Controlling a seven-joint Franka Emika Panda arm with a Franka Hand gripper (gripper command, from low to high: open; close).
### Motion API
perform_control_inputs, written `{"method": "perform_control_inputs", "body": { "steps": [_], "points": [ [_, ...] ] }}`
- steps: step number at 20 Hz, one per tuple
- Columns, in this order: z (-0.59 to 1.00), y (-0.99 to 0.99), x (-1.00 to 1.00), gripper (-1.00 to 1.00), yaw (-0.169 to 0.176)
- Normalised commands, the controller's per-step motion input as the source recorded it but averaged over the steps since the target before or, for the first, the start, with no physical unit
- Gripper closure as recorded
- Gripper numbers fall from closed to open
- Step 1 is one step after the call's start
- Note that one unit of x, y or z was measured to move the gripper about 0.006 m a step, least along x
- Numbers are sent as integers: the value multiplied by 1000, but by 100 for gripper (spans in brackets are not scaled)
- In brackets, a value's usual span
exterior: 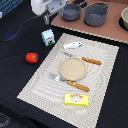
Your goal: Interact with the objects in diverse but meaningful ways.
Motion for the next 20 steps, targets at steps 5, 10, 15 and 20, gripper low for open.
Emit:
{"method": "perform_control_inputs", "body": {
  "steps": [5,10,15,20],
  "points": [
    [-221,-202,-419,-100,-28],
    [-162,-166,-286,-100,-109],
    [-299,-151,-281,-100,-106],
    [-235,-35,-139,-100,-79]
  ]
}}
